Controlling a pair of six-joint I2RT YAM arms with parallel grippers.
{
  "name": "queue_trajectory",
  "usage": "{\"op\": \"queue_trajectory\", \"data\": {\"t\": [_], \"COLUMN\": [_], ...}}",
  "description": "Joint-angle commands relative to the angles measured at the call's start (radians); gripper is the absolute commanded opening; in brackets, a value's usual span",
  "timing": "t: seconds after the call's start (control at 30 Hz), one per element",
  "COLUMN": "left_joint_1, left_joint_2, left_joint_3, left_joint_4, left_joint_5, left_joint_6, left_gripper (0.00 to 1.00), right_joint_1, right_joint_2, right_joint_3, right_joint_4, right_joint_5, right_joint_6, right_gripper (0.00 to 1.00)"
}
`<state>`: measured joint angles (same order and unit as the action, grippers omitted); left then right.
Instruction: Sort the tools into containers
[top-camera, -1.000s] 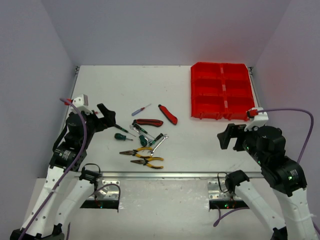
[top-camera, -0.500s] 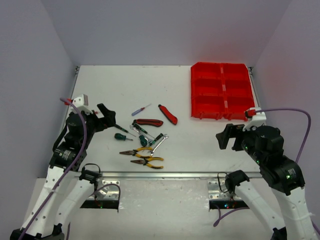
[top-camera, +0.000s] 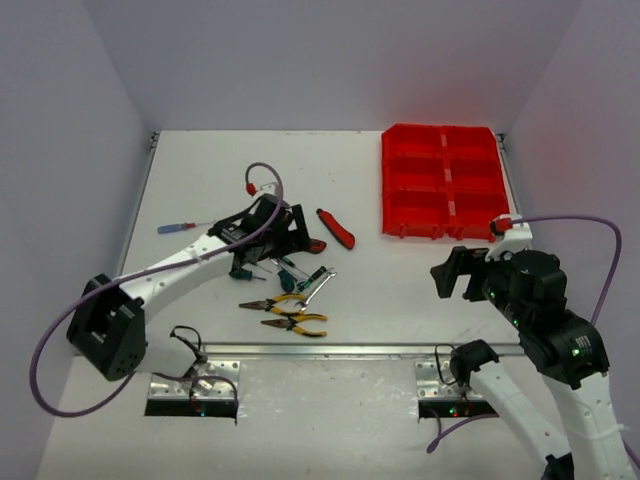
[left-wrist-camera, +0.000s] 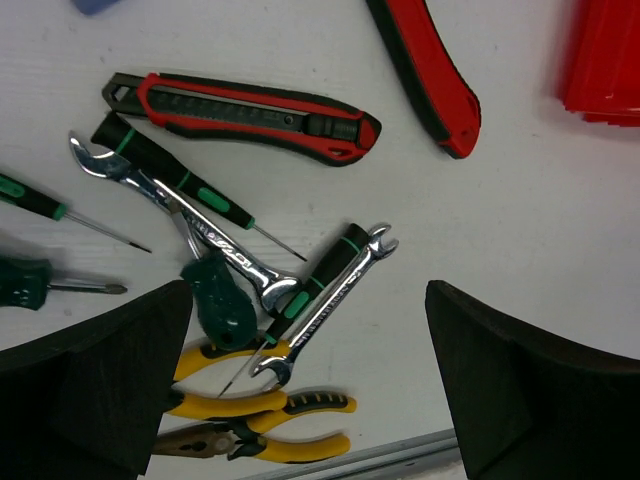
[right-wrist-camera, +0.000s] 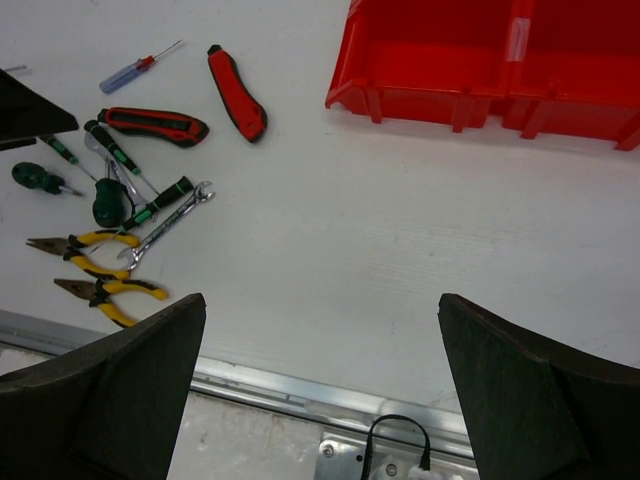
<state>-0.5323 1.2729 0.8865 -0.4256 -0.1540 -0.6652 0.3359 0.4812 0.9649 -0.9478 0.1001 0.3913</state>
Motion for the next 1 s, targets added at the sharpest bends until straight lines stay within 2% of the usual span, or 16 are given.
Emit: {"op": "queue_trajectory", "data": {"t": [0.0, 0.07, 0.17, 0.3, 0.4, 0.5, 0.57, 0.7, 0.97], "left_joint_1": [-0.092, -0.112, -0.121, -0.122, -0.113, -0.101, -0.100, -0.098, -0.072], "left_joint_2": [0.184, 0.287, 0.422, 0.651, 0.749, 0.792, 0.790, 0.784, 0.848], "left_joint_3": [0.189, 0.253, 0.453, 0.692, 0.796, 0.799, 0.749, 0.707, 0.680], "left_joint_4": [-0.016, -0.076, -0.229, -0.462, -0.589, -0.624, -0.596, -0.576, -0.534], "left_joint_5": [-0.221, -0.281, -0.364, -0.388, -0.404, -0.348, -0.331, -0.346, -0.295], "left_joint_6": [-0.243, -0.358, -0.505, -0.637, -0.768, -0.838, -0.875, -0.913, -0.919], "left_gripper": [1.00, 1.00, 1.00, 1.00, 1.00, 1.00, 0.99, 0.97, 0.87], "right_joint_1": [-0.003, -0.003, -0.003, -0.003, -0.005, -0.003, -0.003, -0.003, -0.003], "right_joint_2": [-0.010, -0.024, -0.032, -0.046, -0.056, -0.066, -0.076, -0.094, -0.109], "right_joint_3": [-0.028, -0.041, -0.054, -0.060, -0.071, -0.081, -0.086, -0.087, -0.089], "right_joint_4": [0.038, 0.053, 0.058, 0.060, 0.063, 0.059, 0.057, 0.040, 0.033], "right_joint_5": [-0.023, -0.038, -0.049, -0.074, -0.086, -0.097, -0.097, -0.130, -0.149], "right_joint_6": [0.042, 0.057, 0.063, 0.061, 0.060, 0.060, 0.061, 0.054, 0.056], "right_gripper": [0.99, 0.99, 0.99, 0.99, 0.99, 0.99, 0.99, 0.99, 0.99]}}
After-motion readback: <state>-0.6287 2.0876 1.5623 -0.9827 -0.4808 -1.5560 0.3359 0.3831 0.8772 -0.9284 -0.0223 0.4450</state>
